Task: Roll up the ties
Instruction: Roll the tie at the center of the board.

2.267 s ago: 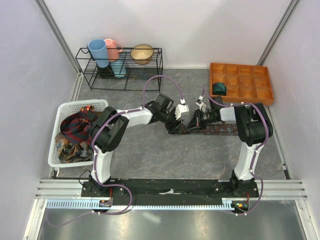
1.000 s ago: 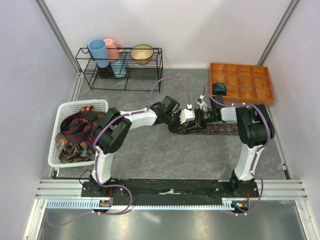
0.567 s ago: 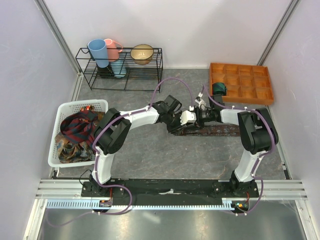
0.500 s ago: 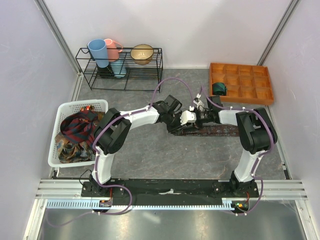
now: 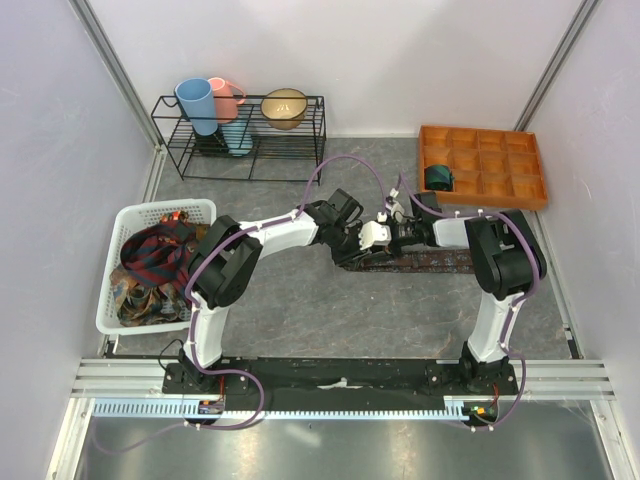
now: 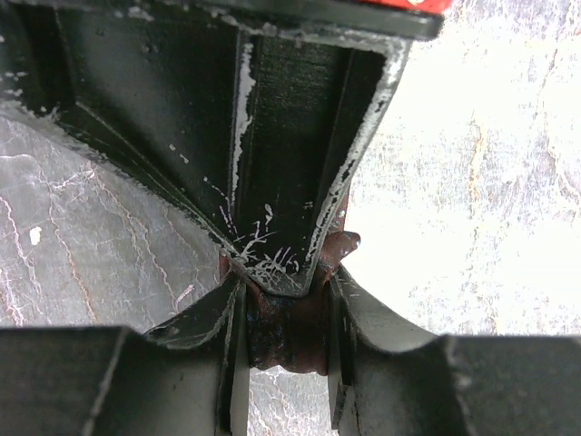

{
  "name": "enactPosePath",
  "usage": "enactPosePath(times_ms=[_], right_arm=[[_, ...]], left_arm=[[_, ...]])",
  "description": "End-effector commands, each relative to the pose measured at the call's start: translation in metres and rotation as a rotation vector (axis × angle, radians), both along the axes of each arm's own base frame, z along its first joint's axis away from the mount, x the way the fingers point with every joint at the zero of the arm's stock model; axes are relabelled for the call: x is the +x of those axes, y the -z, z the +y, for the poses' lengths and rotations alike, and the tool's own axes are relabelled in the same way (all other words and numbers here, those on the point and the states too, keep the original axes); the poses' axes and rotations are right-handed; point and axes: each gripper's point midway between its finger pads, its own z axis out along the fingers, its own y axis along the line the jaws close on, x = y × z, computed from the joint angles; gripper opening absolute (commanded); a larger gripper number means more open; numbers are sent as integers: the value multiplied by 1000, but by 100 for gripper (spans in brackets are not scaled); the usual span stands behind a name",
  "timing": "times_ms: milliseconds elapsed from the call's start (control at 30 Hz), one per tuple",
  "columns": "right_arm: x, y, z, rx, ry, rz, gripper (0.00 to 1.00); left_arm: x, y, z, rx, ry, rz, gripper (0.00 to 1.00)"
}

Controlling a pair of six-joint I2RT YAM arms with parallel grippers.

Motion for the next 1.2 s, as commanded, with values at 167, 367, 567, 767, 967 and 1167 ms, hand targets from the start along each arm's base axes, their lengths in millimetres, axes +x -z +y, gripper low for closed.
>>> enactPosePath(times_ms=[167,367,567,767,967,1167], right_arm=[[1,53,-37,-237,42,18,0],[-2,61,-57,-305,58,22,0],[-2,67,-68,-364,64,13,0],[1,70,-73,-394,78,15,0],[1,67,-71,-373,68,15,0],[3,44,-59,-285,43,-27,0]], left_arm=[[-4,-3,-7,-43,2,34,61],[7,-23,-25,-181,-49,44,65],[14,-40,-37,-309,-72,19,67],[7,-32,-43,-337,-62,86,67],[5,-10,-36,-247,-85,99,54],[6,12,-14,-111,-108,67,45]])
